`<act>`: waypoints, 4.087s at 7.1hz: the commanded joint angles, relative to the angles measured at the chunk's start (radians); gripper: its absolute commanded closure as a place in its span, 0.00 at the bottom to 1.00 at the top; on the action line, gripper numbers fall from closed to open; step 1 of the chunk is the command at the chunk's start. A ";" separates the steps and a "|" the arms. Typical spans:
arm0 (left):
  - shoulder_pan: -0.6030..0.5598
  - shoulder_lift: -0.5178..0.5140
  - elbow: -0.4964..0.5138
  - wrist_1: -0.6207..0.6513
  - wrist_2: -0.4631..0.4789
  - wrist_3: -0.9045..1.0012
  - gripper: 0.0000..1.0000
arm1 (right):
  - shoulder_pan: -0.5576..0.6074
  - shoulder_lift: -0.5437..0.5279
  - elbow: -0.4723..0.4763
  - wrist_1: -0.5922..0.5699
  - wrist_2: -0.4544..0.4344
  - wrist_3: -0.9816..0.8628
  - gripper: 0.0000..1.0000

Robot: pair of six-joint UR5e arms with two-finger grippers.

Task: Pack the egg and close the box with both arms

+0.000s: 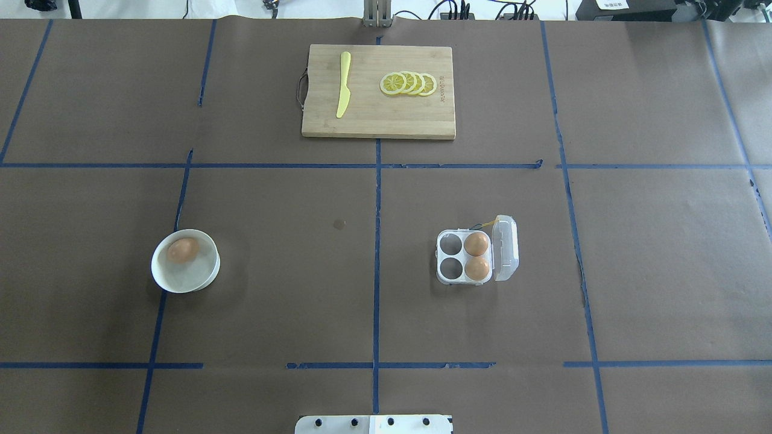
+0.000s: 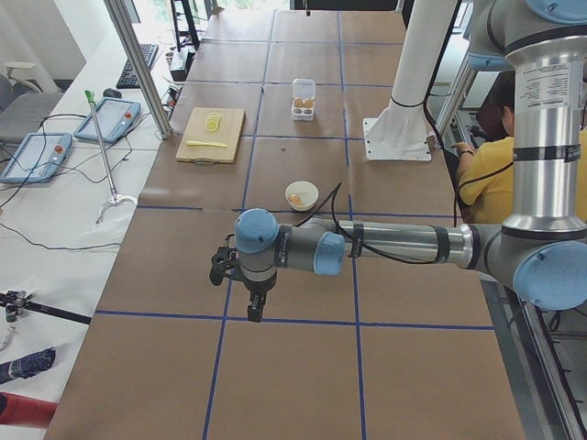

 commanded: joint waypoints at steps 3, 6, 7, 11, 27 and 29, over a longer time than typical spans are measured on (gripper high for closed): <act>0.002 -0.009 -0.002 -0.027 -0.002 -0.002 0.00 | 0.000 0.009 0.003 0.002 0.003 0.003 0.00; 0.008 -0.046 0.024 -0.187 0.008 -0.001 0.00 | -0.002 0.020 -0.005 0.003 0.005 0.004 0.00; 0.006 -0.087 0.034 -0.192 0.005 -0.050 0.00 | -0.002 0.044 0.003 0.005 0.006 0.006 0.00; 0.014 -0.180 0.093 -0.657 0.007 -0.123 0.00 | -0.002 0.164 0.021 0.008 0.006 0.006 0.00; 0.819 -0.114 -0.132 -0.645 0.291 -0.359 0.39 | -0.002 0.167 0.020 0.012 0.005 0.040 0.00; 0.845 -0.118 -0.123 -0.643 0.297 -0.359 0.39 | -0.002 0.167 0.020 0.012 0.005 0.040 0.00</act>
